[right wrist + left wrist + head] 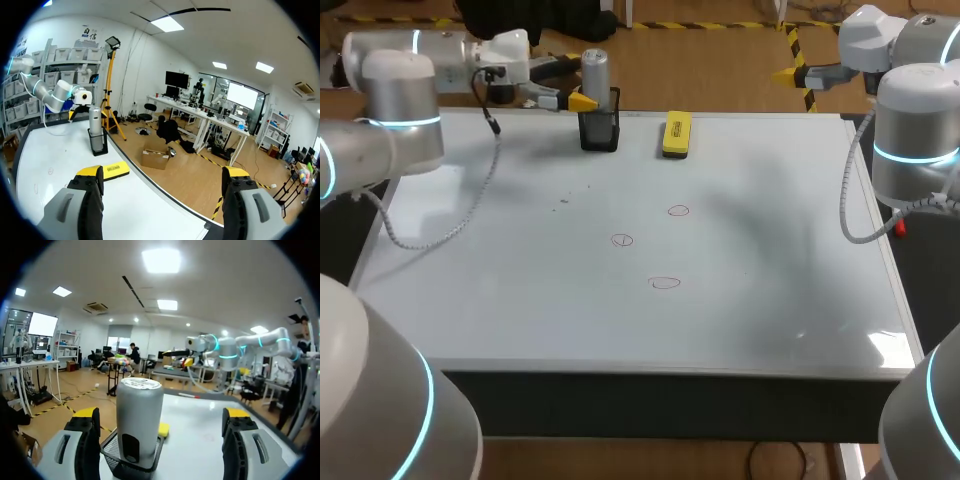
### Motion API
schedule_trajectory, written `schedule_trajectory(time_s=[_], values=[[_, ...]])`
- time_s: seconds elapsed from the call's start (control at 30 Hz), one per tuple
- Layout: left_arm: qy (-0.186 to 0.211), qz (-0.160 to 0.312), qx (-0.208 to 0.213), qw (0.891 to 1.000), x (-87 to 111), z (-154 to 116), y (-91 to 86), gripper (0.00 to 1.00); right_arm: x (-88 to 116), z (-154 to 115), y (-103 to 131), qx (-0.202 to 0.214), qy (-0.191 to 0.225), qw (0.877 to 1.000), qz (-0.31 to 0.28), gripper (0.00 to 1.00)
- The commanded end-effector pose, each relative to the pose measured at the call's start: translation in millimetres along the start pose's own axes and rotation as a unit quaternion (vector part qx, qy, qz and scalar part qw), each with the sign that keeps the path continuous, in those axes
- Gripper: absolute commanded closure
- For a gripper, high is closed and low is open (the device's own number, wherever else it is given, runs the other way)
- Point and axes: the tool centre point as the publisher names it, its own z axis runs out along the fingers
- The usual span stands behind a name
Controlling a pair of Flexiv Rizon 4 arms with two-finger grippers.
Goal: Pick up the inspection probe, press it on each red-marked spot on the whiteboard one by one, put down the probe, pick up the eraser, and wipe off all the red marks.
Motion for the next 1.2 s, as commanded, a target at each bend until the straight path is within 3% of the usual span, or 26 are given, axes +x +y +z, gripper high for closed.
schedule_trajectory(time_s=[0.03, 0.8, 0.97, 1.0, 1.13, 1.2], values=[[0.024, -0.003, 0.008, 1.0, -10.1, 8.6, 7.2, 0.0, -0.5, 0.3, -0.1, 0.0, 0.0, 1.0, 0.0, 0.0], [0.0, -0.011, 0.004, 1.0, -20.0, 15.0, 15.8, 0.0, -0.5, 0.3, -0.1, 0.0, 0.0, 1.0, 0.0, 0.0], [-0.004, -0.011, 0.003, 1.0, -21.3, 12.3, 16.2, 0.26, -0.5, 0.3, -0.1, 0.0, 0.0, 1.0, 0.0, 0.0], [-0.004, -0.01, 0.002, 1.0, -21.5, 12.0, 16.3, 0.38, -0.5, 0.3, -0.1, 0.0, 0.0, 1.0, 0.0, 0.0], [-0.005, -0.01, -0.001, 1.0, -22.7, 9.4, 17.6, 0.44, -0.5, 0.3, -0.1, 0.0, 0.0, 1.0, 0.0, 0.0], [-0.007, -0.009, 0.0, 1.0, -23.5, 7.6, 18.6, 0.54, -0.5, 0.3, -0.1, 0.0, 0.0, 1.0, 0.0, 0.0]])
